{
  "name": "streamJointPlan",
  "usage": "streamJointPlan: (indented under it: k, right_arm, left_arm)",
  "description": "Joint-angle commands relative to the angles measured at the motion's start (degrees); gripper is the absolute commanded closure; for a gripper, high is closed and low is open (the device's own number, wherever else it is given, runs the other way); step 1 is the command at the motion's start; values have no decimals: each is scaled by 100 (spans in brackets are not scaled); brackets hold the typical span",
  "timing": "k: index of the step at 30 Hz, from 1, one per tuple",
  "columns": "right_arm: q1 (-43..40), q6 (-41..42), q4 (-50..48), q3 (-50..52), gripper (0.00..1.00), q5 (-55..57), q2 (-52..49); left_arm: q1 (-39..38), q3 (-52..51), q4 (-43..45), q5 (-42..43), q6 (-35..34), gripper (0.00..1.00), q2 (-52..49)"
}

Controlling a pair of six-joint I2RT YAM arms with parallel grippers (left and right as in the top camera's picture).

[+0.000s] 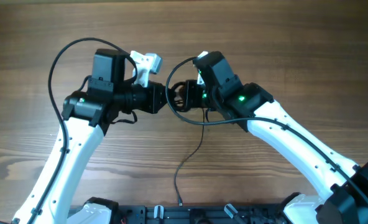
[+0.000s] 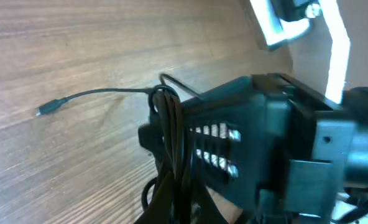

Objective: Untangle cables

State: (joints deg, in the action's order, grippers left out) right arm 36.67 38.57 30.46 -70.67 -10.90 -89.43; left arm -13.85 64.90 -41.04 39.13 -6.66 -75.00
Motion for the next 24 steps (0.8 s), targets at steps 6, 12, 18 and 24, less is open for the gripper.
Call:
streamJointPlan:
  k: [6, 12, 18, 24]
  right_arm:
    - [-1440, -310, -15, 87, 0, -949, 686]
    - [-1322, 389, -31, 94, 17, -2474, 800]
    - [-505, 1613, -369, 94, 36, -2441, 452]
    - [-442, 3716, -820, 98, 50, -3467, -72]
  left_arm:
    - [212, 131, -28, -1971, -2629, 96, 448]
    - [212, 131, -31, -2837, -5541, 96, 448]
    - [157, 131, -26, -2583, -3698, 96, 450]
    - [-505, 131, 374, -2677, -2500, 96, 450]
